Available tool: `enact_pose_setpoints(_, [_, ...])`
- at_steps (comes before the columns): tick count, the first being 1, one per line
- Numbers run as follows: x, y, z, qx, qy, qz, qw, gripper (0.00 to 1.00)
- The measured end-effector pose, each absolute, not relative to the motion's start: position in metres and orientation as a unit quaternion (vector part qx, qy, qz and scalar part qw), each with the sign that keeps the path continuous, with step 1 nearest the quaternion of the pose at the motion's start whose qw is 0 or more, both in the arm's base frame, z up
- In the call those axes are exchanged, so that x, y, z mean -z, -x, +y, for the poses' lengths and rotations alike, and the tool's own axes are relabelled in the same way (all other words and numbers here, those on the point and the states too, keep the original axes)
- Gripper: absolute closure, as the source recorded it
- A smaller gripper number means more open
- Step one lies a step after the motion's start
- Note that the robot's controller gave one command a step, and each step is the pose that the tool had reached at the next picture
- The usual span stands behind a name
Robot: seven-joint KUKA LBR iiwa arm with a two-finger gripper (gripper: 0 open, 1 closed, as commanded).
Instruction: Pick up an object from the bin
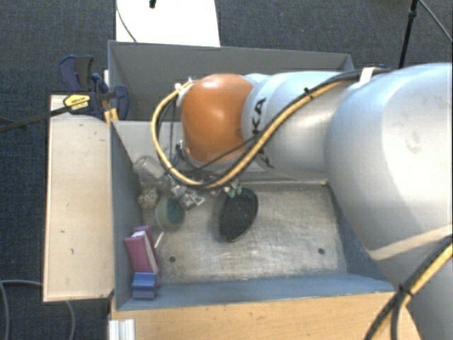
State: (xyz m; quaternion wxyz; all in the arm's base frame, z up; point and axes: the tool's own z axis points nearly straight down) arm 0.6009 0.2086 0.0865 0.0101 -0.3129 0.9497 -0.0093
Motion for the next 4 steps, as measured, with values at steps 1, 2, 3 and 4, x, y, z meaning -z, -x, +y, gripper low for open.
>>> enact_pose_setpoints(1, [-0.086, -0.599, 0.219, 0.011, 0.387, 0.922, 0.008, 0.00])
enact_pose_setpoints(2, [-0.088, -0.582, 0.251, 0.003, 0.509, 0.860, 0.006, 0.00])
enact_pose_setpoints(3, [-0.084, -0.587, 0.253, 0.002, 0.598, 0.801, 0.012, 0.00])
enact_pose_setpoints(4, [-0.084, -0.587, 0.253, 0.002, 0.596, 0.803, 0.011, 1.00])
